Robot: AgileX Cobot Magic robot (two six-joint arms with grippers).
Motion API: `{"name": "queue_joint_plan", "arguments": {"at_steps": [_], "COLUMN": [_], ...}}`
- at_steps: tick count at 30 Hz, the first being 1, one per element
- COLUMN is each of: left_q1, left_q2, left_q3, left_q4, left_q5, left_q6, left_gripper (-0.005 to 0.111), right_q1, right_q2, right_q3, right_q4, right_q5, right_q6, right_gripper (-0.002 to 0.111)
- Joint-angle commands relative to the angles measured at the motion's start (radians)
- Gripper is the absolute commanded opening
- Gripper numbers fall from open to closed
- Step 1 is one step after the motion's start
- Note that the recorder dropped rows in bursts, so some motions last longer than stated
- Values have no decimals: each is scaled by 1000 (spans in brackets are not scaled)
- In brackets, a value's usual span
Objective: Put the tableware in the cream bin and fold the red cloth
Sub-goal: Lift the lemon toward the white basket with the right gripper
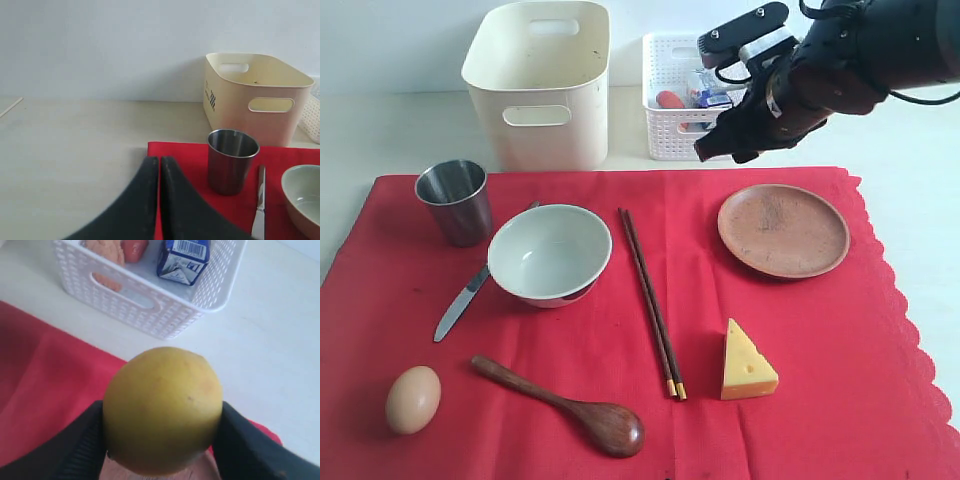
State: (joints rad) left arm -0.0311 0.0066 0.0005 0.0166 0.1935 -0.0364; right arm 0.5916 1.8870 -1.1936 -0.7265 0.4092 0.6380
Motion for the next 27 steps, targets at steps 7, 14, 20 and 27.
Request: {"name": "queue_joint_plan", "arguments": {"at_steps": [7,14,20,27], "left_q1": [3,3,3,3], "left_q2": [-7,-7,-7,-7], "left_q3": [-1,-1,-1,-1], "left_q4": [-6,-6,-6,-6], "left_q5": [0,0,0,0], "left_q6": [1,1,1,1], "left_gripper": [4,4,4,4], "right_q1": [-45,-76,-98,-138], "right_q2": [63,101,157,213], "right_q3": [-203,-316,-381,-450], "right_q4": [134,202,223,308], "right_q5": [48,135,134,134], "right_q6": [-212,-309,-385,-395], "right_gripper": [0,0,0,0]}}
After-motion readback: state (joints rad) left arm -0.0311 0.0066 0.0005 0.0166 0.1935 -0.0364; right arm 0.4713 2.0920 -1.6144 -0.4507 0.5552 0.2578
